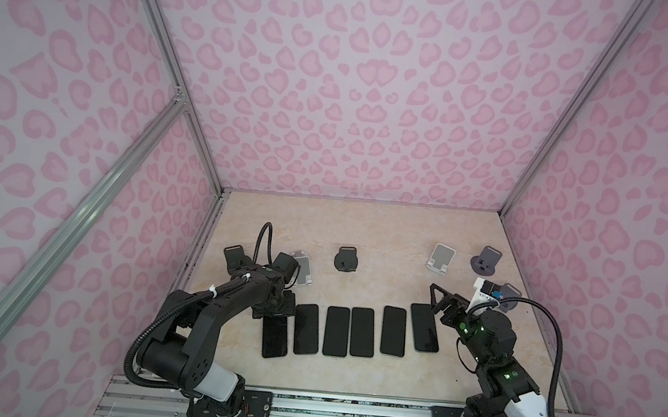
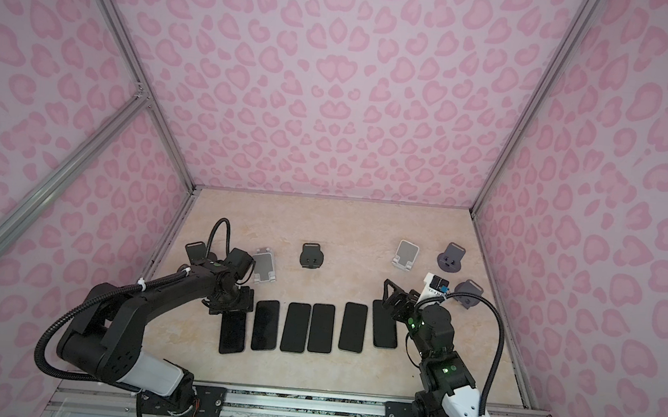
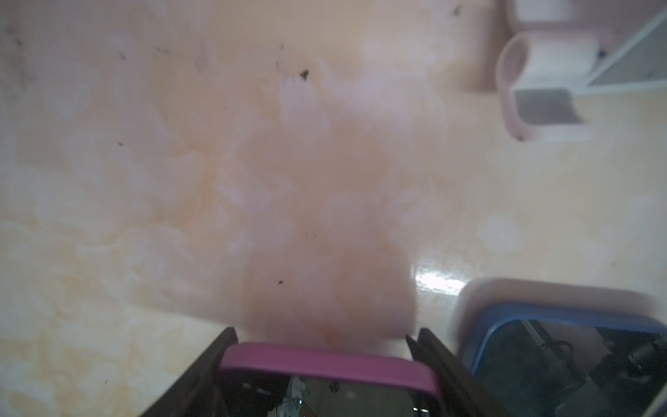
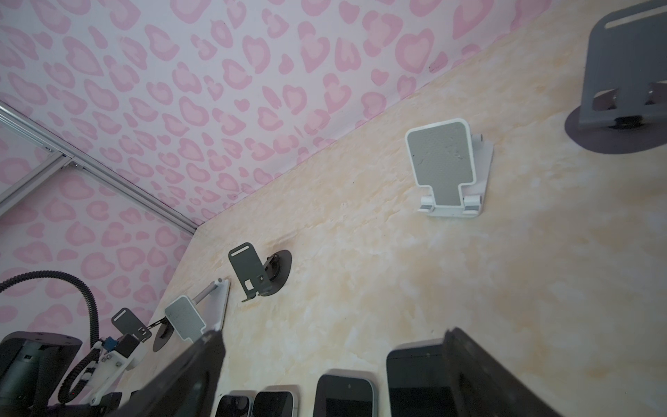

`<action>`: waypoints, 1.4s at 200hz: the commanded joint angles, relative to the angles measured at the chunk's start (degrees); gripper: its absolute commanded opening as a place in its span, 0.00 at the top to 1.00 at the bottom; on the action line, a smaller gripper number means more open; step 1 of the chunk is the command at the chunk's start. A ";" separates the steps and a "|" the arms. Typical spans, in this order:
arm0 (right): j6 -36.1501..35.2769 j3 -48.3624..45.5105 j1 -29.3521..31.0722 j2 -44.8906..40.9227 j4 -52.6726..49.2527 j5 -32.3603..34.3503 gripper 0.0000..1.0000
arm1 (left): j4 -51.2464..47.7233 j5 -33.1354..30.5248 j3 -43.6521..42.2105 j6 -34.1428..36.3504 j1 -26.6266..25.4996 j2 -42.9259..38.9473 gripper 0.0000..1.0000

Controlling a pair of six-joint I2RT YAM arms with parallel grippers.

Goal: Remove the phone from the phone stand
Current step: 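Carry the phone toward the row of flat phones and lower it, then lay the phone flat beside the blue-edged phone and open the left gripper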

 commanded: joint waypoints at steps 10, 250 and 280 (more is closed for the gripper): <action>-1.24 -0.01 -0.09 -0.02 0.04 0.03 0.03 | 2.12 0.83 0.53 0.47 0.03 1.52 0.50; -3.68 3.59 -0.52 3.23 -1.77 1.71 0.03 | 1.78 -4.09 -1.20 -0.56 0.04 3.85 0.31; -3.78 3.92 -0.53 2.81 -2.20 2.48 0.03 | 1.50 -4.00 -0.82 -0.82 0.00 4.55 0.30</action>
